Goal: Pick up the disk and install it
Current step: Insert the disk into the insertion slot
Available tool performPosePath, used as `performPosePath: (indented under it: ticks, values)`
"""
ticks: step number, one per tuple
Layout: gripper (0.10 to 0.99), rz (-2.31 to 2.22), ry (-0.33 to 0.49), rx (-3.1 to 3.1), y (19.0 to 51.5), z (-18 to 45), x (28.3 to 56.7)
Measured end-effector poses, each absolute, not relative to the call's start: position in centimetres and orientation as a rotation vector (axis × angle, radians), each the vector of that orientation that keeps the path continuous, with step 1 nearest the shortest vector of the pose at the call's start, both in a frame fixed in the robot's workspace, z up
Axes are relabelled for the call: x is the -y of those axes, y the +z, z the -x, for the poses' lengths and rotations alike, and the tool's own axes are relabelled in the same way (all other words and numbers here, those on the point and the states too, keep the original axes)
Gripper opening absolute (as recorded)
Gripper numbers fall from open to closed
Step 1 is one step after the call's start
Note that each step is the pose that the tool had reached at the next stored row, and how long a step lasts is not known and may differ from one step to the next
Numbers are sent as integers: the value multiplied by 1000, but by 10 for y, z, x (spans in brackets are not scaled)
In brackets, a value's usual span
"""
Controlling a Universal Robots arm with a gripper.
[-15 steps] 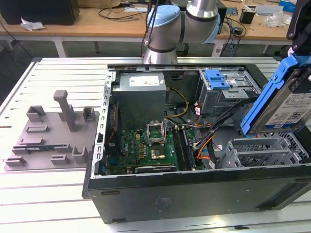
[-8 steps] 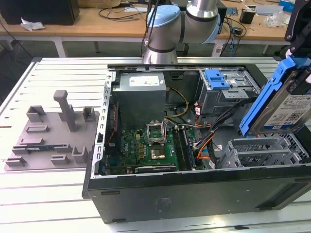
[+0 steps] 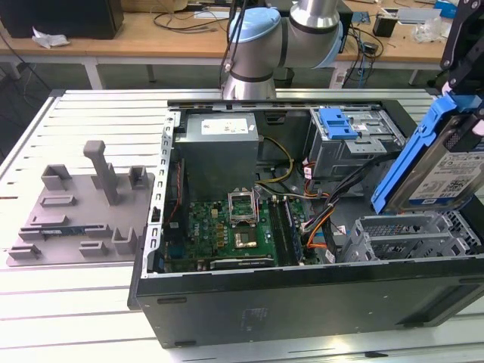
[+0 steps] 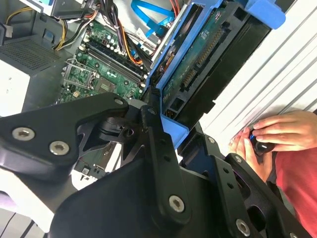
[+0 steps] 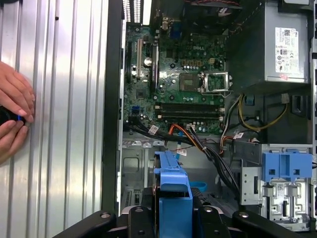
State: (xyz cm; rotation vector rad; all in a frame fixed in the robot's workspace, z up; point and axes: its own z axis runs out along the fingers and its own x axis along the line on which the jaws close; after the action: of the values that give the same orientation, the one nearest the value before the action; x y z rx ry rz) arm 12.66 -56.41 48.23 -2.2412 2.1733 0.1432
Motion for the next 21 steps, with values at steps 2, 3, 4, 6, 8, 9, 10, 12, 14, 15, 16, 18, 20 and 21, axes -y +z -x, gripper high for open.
performPosePath:
  ticks: [2,3,4,6,8,9,10,12,14,15,16,18,20,21]
  values:
    - [369,2241,143,-2174,481,-127,564]
    - [369,2240,143,-2174,480,-127,564]
    - [369,2240,143,-2175,479,-126,565]
    - [369,2239,143,-2175,478,-126,565]
    - [369,2238,143,-2176,475,-126,565]
    - [369,2238,143,-2176,474,-126,565]
    - [369,2238,143,-2177,473,-126,565]
    - [369,2237,143,-2177,472,-126,565]
    - [369,2236,143,-2178,471,-126,565]
    - [369,2236,143,-2178,471,-126,565]
    - [369,2235,143,-2179,470,-126,565]
    - [369,2235,143,-2179,469,-126,565]
    - [369,2235,143,-2179,469,-126,565]
    - [369,2235,143,-2179,469,-126,565]
